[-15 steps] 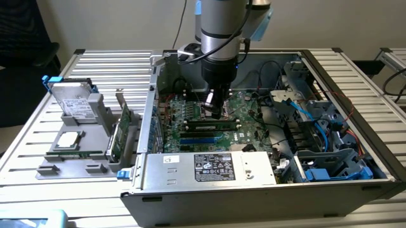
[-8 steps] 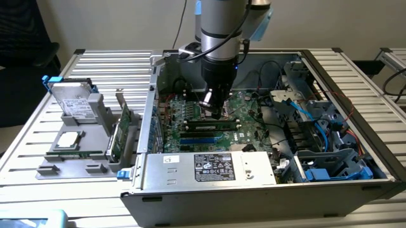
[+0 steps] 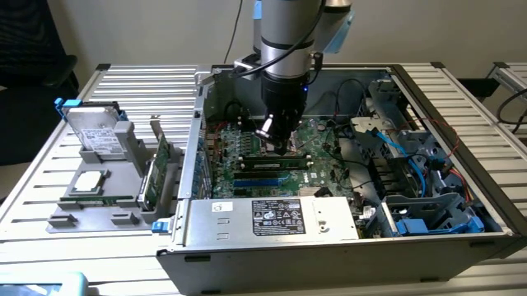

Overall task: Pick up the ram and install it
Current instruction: 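Press down the ram until it locks into place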

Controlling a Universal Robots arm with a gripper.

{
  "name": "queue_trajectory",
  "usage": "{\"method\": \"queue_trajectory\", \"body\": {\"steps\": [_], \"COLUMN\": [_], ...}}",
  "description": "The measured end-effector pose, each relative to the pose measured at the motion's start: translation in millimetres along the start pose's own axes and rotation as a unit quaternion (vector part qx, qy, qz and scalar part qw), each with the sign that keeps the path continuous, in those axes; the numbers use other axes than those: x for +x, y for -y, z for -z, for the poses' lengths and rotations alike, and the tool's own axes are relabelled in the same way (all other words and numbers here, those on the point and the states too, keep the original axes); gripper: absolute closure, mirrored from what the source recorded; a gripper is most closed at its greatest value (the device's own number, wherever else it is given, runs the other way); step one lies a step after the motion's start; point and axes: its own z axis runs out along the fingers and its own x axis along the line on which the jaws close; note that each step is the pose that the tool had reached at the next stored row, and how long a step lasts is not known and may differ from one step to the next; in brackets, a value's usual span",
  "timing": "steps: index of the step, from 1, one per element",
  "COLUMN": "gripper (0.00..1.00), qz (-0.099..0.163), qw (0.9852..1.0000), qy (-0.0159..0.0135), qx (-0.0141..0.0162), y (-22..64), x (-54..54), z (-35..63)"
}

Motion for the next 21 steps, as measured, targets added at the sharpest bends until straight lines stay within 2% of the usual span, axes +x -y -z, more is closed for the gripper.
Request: {"method": "queue_trajectory", "body": {"steps": [6, 13, 15, 21], "gripper": [0.89, 0.89, 0.89, 0.89], "qz": [-0.037, -0.078, -0.089, -0.12], "qw": [0.9993, 0.9969, 0.996, 0.9928], "qy": [-0.0013, -0.0021, -0.0019, 0.0015], "qx": [-0.0004, -0.0002, 0.0004, 0.0045], "y": [0.0, 0.0, 0.0, 0.0], "x": [0.0, 0.0, 0.0, -0.1], "z": [-0.1, -0.1, 0.0, -0.1]}}
